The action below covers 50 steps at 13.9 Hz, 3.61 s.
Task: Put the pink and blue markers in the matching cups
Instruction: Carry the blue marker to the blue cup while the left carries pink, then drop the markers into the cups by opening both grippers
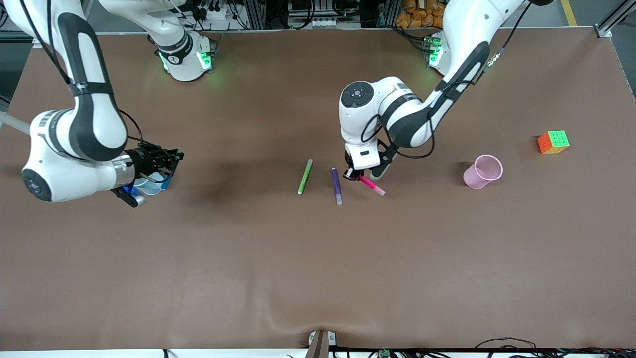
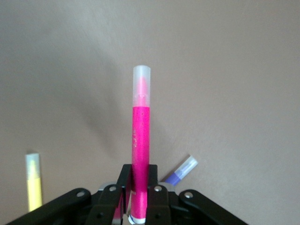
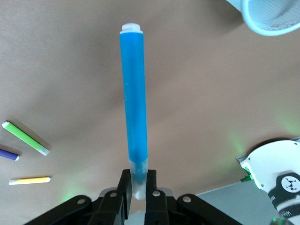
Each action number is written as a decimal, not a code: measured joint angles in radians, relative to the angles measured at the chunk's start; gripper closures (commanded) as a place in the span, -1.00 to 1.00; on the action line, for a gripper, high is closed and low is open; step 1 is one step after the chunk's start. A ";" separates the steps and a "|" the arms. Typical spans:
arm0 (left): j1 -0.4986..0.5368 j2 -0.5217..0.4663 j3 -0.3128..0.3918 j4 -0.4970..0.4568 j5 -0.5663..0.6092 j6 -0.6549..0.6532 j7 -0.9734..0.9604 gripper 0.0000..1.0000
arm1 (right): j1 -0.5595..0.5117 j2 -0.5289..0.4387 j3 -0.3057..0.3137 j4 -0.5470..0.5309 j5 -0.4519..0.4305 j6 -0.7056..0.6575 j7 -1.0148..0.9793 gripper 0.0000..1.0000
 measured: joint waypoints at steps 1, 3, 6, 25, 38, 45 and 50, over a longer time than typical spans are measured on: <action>0.005 -0.006 0.000 0.031 -0.029 -0.046 0.038 1.00 | 0.000 0.000 -0.013 0.000 0.003 -0.017 -0.009 1.00; 0.034 -0.030 0.000 0.065 -0.108 -0.094 0.130 1.00 | 0.000 0.000 -0.048 -0.001 0.020 -0.056 -0.029 1.00; 0.134 -0.106 0.000 0.077 -0.294 -0.130 0.334 1.00 | -0.001 0.000 -0.123 -0.010 0.039 -0.113 -0.091 1.00; 0.687 -0.302 0.001 -0.009 -0.763 -0.531 1.212 1.00 | -0.066 0.144 -0.298 -0.088 0.124 -0.128 -0.454 1.00; 0.922 -0.245 0.004 -0.168 -0.858 -0.530 1.473 1.00 | -0.066 0.171 -0.302 -0.074 0.126 -0.062 -0.499 -1.00; 0.986 -0.134 0.006 -0.184 -0.859 -0.518 1.578 0.52 | -0.055 0.126 -0.287 0.095 0.128 -0.149 -0.504 -1.00; 1.002 -0.103 0.001 -0.168 -0.859 -0.506 1.588 -1.00 | -0.054 0.022 -0.176 0.233 0.023 -0.152 -0.504 -1.00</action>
